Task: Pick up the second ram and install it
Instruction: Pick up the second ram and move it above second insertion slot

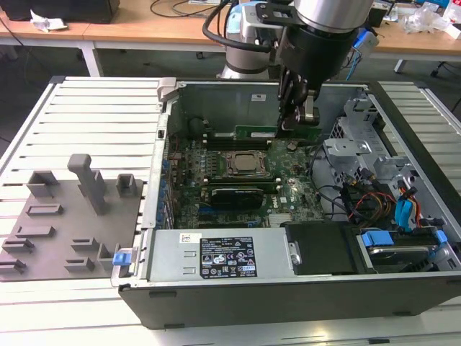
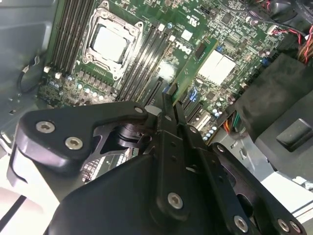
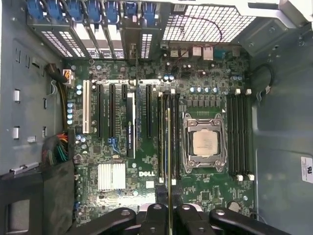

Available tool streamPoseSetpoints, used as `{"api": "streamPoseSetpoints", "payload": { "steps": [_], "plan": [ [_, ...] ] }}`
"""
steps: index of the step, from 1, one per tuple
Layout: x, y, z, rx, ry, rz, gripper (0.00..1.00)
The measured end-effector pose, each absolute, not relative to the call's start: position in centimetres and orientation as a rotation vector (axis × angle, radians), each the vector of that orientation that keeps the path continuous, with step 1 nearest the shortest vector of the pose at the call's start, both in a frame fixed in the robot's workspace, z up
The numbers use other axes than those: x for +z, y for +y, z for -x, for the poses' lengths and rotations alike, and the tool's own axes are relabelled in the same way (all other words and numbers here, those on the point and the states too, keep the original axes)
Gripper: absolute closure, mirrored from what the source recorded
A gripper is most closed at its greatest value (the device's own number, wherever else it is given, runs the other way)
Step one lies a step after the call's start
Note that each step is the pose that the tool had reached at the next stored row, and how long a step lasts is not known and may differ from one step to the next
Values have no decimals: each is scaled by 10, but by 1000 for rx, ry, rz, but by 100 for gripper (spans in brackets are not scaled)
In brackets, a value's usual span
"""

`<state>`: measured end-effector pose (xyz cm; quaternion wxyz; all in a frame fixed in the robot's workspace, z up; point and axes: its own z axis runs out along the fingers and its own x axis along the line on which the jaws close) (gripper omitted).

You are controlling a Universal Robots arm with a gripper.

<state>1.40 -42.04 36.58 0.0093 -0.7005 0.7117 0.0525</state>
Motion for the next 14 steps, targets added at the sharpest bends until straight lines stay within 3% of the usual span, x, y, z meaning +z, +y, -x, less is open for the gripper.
{"api": "streamPoseSetpoints", "payload": {
  "steps": [14],
  "plan": [
    [348,-406,-10,165,2221,2188,86]
  ]
}}
